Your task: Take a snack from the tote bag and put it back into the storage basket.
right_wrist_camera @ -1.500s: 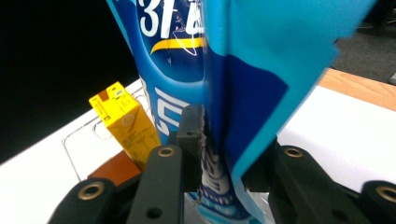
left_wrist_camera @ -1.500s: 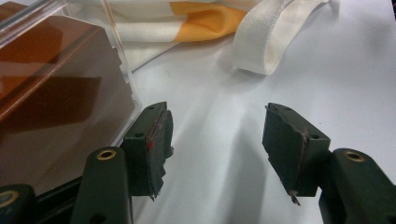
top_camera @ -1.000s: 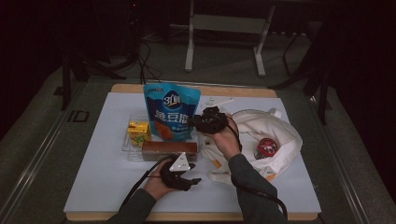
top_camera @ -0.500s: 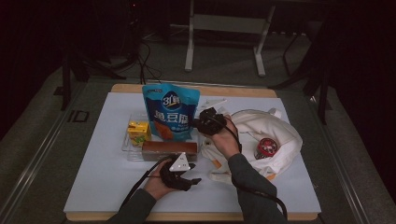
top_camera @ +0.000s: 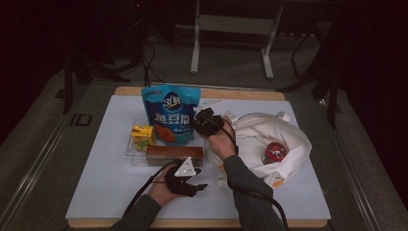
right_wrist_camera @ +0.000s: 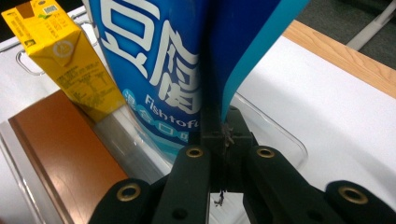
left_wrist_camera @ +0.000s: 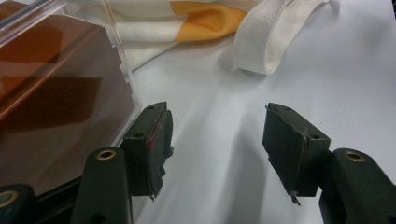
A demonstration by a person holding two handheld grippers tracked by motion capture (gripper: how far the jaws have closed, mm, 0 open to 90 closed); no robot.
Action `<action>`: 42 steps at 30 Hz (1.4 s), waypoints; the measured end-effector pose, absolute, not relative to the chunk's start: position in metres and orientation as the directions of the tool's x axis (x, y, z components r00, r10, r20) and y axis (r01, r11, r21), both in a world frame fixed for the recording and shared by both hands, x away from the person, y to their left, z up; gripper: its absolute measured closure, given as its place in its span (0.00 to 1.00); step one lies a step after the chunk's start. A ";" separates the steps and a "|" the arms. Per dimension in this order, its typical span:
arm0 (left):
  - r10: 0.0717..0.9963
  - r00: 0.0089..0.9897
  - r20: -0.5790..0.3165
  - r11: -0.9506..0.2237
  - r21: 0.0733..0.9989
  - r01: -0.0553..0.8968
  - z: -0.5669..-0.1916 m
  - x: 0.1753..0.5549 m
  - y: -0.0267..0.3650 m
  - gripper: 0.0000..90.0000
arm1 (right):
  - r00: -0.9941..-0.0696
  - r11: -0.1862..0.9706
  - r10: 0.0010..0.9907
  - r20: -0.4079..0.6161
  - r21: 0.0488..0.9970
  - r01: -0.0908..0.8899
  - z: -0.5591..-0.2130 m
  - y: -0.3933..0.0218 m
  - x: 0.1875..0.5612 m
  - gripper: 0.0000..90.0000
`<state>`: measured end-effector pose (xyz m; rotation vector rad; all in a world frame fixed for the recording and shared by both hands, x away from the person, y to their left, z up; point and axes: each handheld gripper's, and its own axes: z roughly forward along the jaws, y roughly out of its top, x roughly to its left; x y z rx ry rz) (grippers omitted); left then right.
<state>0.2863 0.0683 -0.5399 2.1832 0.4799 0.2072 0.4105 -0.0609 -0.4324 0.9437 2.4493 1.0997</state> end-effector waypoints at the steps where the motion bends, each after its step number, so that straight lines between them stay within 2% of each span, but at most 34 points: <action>1: 0.410 0.912 -0.021 -0.551 0.791 0.265 -0.540 0.286 0.068 0.46 | -0.741 0.491 0.672 0.002 0.747 0.448 -0.432 -0.059 0.411 1.00; 13: 0.409 0.912 -0.022 -0.550 0.792 0.265 -0.540 0.286 0.068 0.46 | -0.724 0.470 0.690 0.006 0.757 0.455 -0.433 -0.036 0.412 1.00; 42: 0.411 0.912 -0.023 -0.549 0.792 0.267 -0.540 0.286 0.068 0.46 | -0.750 0.481 0.661 -0.014 0.775 0.410 -0.424 -0.062 0.395 0.90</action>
